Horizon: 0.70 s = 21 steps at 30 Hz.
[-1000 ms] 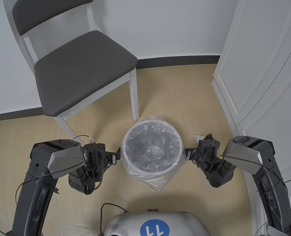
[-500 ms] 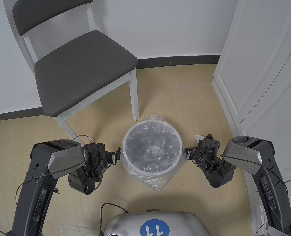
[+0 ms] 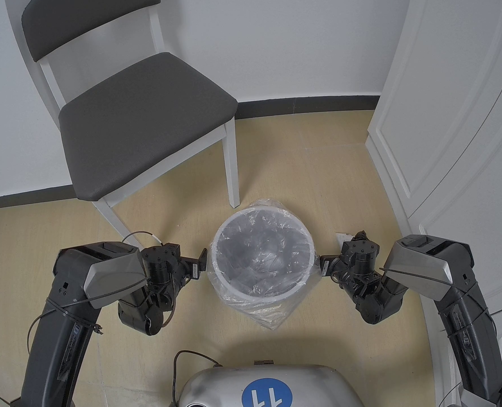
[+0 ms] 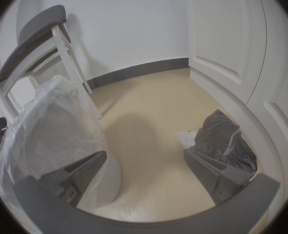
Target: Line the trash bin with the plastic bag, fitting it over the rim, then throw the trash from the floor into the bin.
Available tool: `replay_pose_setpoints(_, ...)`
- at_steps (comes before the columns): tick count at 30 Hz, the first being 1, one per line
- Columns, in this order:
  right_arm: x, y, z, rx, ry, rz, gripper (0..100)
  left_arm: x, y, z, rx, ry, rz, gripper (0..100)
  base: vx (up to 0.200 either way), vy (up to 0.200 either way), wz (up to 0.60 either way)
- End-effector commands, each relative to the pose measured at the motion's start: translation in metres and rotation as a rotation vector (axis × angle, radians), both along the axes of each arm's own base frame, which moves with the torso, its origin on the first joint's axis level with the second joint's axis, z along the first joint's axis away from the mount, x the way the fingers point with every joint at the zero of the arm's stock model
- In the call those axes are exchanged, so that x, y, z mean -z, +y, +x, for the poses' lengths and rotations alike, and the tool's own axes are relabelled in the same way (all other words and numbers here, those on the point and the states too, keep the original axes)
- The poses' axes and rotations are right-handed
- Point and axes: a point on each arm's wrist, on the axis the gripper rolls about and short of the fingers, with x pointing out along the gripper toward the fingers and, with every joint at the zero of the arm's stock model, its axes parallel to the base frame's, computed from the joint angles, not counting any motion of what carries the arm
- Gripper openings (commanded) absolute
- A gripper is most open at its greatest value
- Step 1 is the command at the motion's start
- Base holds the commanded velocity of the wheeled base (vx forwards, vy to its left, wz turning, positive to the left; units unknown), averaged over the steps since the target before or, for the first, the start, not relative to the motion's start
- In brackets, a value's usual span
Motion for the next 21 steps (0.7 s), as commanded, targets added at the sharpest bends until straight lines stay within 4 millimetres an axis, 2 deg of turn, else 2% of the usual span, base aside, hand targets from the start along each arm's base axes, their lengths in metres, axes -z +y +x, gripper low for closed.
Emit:
replay_pose_setpoints(1, -0.004, -0.008, -0.001, 0.019, -0.003, -0.025, 100, -0.009, 0.035, 0.017, -0.066, -0.087, 0.089, 100, 0.000, 0.000, 0.00)
replay_pose_setpoints(4, -0.028, -0.022, 0.005, 0.047, -0.035, -0.028, 100, -0.027, 0.041, 0.015, -0.077, -0.100, 0.072, 100, 0.000, 0.000, 0.00)
replay_pose_setpoints(7, -0.045, -0.030, 0.003, 0.057, -0.043, -0.048, 100, -0.038, 0.039, 0.006, -0.049, -0.084, 0.028, 100, 0.000, 0.000, 0.00)
replay_pose_setpoints(12, -0.057, -0.034, -0.006, 0.050, -0.035, -0.079, 100, -0.042, 0.030, -0.009, 0.053, -0.059, -0.013, 100, 0.000, 0.000, 0.00)
replay_pose_setpoints(17, -0.073, -0.026, -0.028, -0.001, -0.016, -0.095, 100, -0.050, 0.028, -0.029, 0.164, -0.009, -0.060, 100, 0.000, 0.000, 0.00)
replay_pose_setpoints(21, -0.067, -0.011, -0.043, -0.071, 0.018, -0.100, 100, -0.050, 0.022, -0.043, 0.246, 0.039, -0.095, 100, 0.000, 0.000, 0.00)
